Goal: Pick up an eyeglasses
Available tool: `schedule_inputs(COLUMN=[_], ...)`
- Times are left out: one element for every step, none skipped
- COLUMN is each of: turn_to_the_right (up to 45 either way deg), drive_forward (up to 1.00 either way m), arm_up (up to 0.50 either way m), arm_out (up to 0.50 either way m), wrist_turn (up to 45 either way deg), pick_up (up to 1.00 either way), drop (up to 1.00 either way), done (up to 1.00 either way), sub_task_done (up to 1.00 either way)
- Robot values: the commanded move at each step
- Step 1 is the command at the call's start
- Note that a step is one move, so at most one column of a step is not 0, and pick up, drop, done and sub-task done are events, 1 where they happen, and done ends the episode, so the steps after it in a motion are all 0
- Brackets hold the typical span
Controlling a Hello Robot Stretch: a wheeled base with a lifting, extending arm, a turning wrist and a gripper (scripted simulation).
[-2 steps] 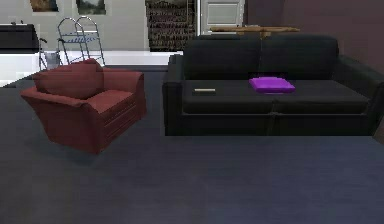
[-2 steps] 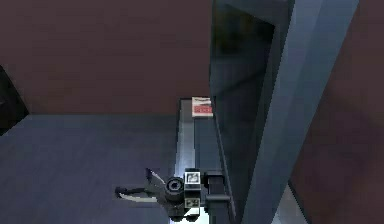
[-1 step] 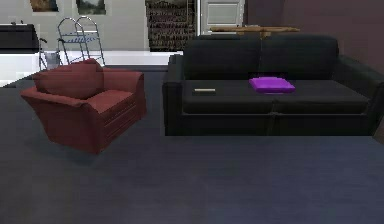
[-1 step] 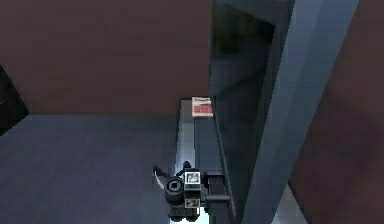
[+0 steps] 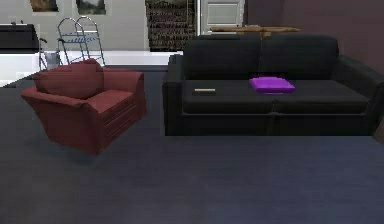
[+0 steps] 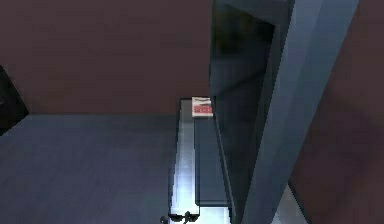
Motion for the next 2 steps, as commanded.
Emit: schedule_inputs(turn_to_the_right=[0.0, 0.0], drive_forward=[0.0, 0.0], arm_up=[0.0, 0.1], arm_out=[0.0, 0.0], wrist_turn=[0.0, 0.0], pick_up=[1.0, 0.0], drop=[0.0, 0.0], done=[0.0, 0.0], sub_task_done=[0.0, 0.0])
